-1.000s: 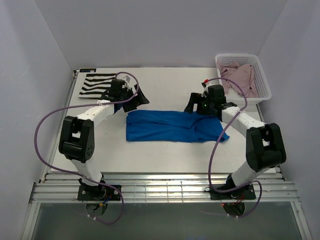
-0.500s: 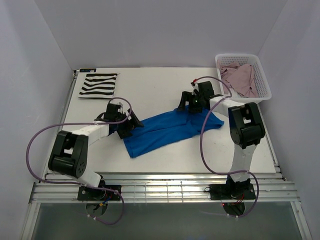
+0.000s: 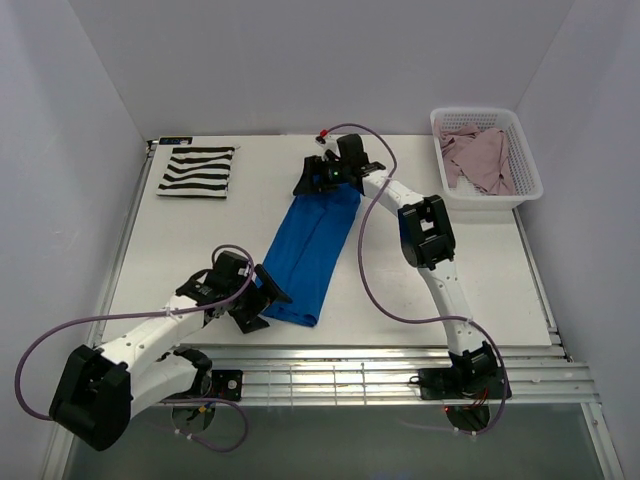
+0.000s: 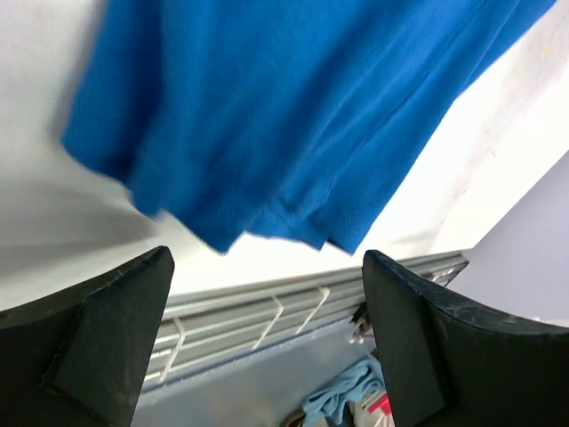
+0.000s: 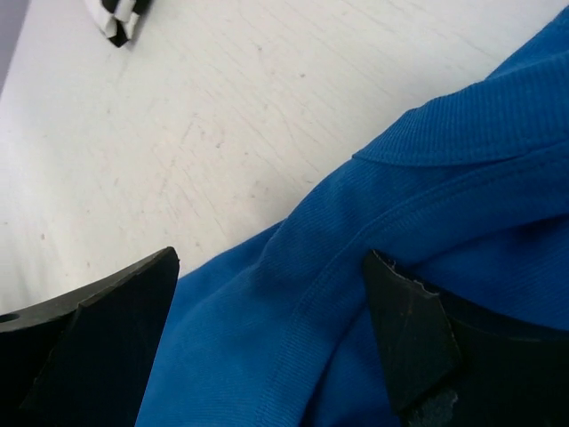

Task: Fold and stack the tank tops
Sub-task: Fold the tank top

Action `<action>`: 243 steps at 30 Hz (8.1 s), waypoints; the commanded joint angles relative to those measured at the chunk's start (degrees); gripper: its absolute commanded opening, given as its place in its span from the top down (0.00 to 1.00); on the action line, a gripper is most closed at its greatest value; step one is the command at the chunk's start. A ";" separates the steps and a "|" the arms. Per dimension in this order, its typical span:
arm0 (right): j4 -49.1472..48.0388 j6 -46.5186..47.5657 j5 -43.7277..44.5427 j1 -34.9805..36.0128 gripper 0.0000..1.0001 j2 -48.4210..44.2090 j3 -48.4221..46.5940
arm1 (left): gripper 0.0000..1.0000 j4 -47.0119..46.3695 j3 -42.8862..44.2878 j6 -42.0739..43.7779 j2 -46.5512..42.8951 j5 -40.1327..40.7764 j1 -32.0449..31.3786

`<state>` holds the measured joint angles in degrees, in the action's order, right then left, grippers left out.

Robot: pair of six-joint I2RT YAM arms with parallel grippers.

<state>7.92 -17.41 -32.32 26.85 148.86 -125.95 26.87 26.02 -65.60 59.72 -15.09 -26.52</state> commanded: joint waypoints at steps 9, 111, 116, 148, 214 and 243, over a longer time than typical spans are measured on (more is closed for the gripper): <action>1.81 8.25 -4.00 -0.57 0.10 -27.37 12.66 | 0.02 6.17 14.23 8.81 -6.64 2.09 -3.80; 8.25 20.48 27.05 4.88 0.92 -36.45 40.62 | 1.00 -0.51 70.66 27.64 62.35 -0.55 9.03; 8.59 21.97 23.44 3.21 0.78 -31.80 36.14 | 0.49 0.02 73.03 27.20 64.64 -0.20 9.47; -10.20 3.96 14.30 8.48 0.10 -52.72 70.84 | 0.03 -10.70 34.09 24.65 37.21 7.09 10.88; -0.01 -5.35 -0.46 -1.00 0.92 -63.70 64.17 | 1.00 -6.57 44.02 21.48 27.01 7.54 9.12; 6.40 -0.43 -3.46 -11.12 0.68 -29.33 33.67 | 0.25 -5.34 74.25 25.26 63.23 4.81 12.11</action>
<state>13.61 -17.91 -35.59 16.56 118.85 -88.79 21.58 96.31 -41.30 123.52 -8.91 -14.98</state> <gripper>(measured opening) 0.254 0.648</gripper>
